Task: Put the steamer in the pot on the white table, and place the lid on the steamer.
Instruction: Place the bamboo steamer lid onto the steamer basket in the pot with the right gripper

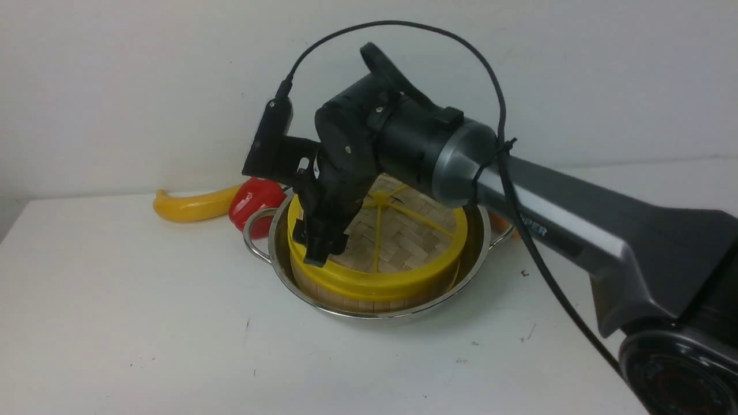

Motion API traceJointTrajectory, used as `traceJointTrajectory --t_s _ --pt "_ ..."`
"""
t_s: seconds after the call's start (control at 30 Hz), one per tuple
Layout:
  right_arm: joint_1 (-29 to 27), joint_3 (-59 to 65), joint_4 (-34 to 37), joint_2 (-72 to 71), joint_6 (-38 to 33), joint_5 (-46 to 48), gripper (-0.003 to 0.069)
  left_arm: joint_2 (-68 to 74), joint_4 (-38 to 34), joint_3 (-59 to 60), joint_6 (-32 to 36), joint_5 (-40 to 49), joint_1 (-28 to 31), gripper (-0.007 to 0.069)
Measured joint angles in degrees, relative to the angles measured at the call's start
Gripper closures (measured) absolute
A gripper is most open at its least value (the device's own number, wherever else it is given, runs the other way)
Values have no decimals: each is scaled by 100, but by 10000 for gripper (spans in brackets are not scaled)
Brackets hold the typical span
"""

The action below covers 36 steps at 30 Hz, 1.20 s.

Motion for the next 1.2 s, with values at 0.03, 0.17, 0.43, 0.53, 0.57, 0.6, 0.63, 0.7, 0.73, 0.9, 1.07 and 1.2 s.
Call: traceJointTrajectory --t_s 0.03,0.17,0.43,0.53,0.57,0.6,0.63,0.7,0.73,0.9,1.07,1.2 --pt "22 0 -84 0 43 0 127 0 0 0 0 0 0 384" --pt "41 11 -176 -96 515 75 134 0 0 0 0 0 0 384" --pt "48 18 -236 -1101 1480 -492 285 0 0 0 0 0 0 384" --pt "48 18 -455 -1572 1845 -597 396 0 0 0 0 0 0 384" --pt "48 18 -525 -1702 1933 -589 426 0 0 0 0 0 0 384" --pt "48 18 -575 -1823 2034 -555 465 0 0 0 0 0 0 384" --pt "48 18 -606 -1908 2103 -510 501 0 0 0 0 0 0 384" --pt "48 18 -650 -2097 2179 -298 567 0 0 0 0 0 0 384" --pt "48 13 -673 -2158 2193 -166 592 0 0 0 0 0 0 384" --pt "48 13 -722 -2314 2345 275 658 0 0 0 0 0 0 384" --pt "48 18 -905 -2693 2728 339 665 0 0 0 0 0 0 384" --pt "48 18 -1343 -3291 3365 396 664 0 0 0 0 0 0 384"
